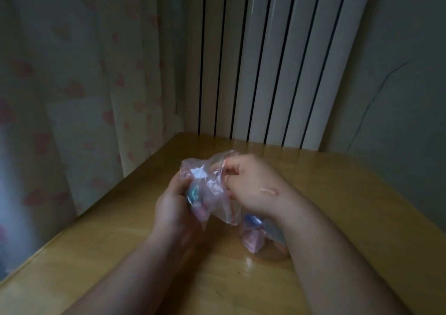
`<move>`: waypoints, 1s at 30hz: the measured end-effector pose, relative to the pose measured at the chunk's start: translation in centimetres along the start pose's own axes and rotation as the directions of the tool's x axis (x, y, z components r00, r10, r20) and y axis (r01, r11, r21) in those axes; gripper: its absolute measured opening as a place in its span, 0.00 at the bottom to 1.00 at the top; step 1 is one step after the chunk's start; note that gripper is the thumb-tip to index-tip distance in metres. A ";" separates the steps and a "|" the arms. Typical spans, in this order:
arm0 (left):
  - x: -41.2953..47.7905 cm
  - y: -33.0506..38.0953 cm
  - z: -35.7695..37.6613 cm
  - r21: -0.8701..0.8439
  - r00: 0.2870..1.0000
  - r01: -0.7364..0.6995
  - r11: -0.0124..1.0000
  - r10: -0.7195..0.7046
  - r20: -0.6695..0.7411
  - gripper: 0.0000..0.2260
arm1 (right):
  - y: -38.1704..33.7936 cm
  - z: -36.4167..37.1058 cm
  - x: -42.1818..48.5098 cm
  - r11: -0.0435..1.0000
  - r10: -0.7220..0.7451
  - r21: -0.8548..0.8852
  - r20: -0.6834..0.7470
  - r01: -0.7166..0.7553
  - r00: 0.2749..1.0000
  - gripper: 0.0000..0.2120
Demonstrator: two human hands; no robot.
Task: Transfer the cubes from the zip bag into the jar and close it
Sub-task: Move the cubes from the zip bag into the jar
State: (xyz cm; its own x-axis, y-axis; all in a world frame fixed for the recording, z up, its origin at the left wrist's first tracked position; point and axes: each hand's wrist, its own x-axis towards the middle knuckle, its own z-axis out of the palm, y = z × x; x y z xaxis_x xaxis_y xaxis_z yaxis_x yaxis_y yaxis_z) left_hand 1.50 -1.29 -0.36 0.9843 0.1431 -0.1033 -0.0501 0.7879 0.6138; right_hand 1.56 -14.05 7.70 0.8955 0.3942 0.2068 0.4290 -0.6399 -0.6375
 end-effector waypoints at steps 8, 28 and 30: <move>0.3 -0.5 0.0 0.283 0.976 -0.213 0.935 0.219 0.010 0.12 | 0.3 1.3 -0.1 0.998 0.032 -0.048 -0.048 -0.035 0.998 0.13; -0.3 -0.2 0.4 0.336 0.984 -0.142 0.931 0.170 -0.054 0.10 | 0.8 2.2 0.3 0.982 0.140 0.122 0.066 -0.147 0.988 0.17; -0.3 -0.2 0.3 0.323 0.983 -0.145 0.935 0.173 -0.060 0.10 | 0.7 1.9 0.3 0.987 0.138 0.081 0.034 -0.140 0.990 0.15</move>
State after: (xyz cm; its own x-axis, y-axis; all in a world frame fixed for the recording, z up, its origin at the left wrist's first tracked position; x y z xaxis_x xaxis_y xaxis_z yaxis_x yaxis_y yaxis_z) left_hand 1.28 -1.69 -0.23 0.9488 0.3130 -0.0420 -0.1352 0.5228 0.8417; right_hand 1.94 -13.16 5.90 0.9414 0.3244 0.0920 0.2884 -0.6334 -0.7181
